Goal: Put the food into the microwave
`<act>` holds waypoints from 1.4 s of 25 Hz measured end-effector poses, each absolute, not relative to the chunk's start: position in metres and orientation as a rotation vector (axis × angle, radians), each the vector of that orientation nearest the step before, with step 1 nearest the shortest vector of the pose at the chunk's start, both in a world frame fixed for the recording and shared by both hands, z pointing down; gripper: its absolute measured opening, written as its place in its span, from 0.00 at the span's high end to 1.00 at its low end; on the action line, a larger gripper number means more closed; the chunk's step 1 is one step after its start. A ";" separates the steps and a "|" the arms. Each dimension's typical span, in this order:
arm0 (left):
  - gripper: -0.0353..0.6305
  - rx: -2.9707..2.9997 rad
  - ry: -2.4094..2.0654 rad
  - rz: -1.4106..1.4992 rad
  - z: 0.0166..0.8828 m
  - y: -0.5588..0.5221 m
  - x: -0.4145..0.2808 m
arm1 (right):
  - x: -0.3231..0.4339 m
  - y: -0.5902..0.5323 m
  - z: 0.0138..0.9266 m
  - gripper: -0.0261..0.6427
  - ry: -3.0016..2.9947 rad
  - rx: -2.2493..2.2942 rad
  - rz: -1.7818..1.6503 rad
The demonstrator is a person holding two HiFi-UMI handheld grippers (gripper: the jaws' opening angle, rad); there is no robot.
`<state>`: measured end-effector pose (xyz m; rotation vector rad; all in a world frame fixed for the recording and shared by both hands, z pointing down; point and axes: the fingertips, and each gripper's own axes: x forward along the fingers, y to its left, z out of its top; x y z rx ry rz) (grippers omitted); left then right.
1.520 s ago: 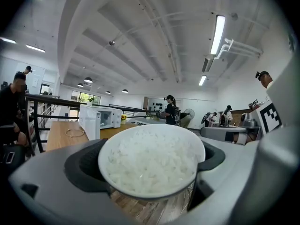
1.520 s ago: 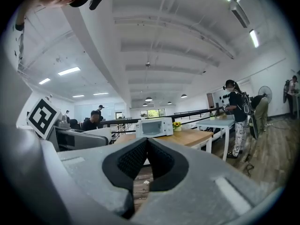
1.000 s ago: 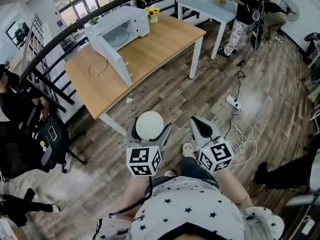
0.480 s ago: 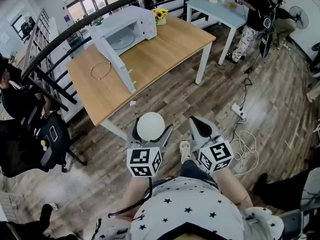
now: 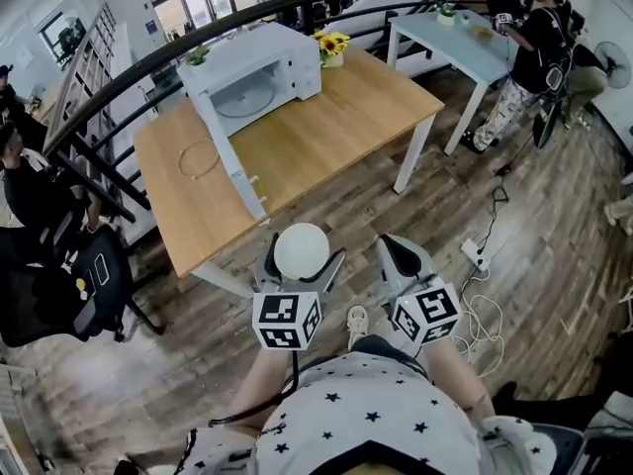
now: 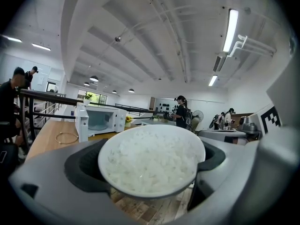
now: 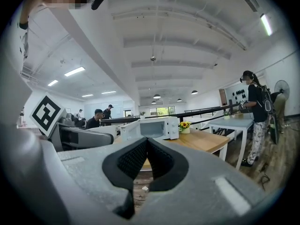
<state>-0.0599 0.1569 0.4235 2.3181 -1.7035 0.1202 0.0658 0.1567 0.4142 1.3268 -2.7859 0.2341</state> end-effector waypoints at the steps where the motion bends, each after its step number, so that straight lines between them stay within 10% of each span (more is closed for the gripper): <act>1: 0.16 2.314 -1.714 0.116 0.421 0.146 -0.057 | 0.069 0.145 0.412 0.95 -2.788 1.318 0.231; 35: 0.16 2.143 -1.904 0.099 0.429 -0.072 -0.040 | 0.106 -0.083 0.428 0.95 -2.829 1.141 0.241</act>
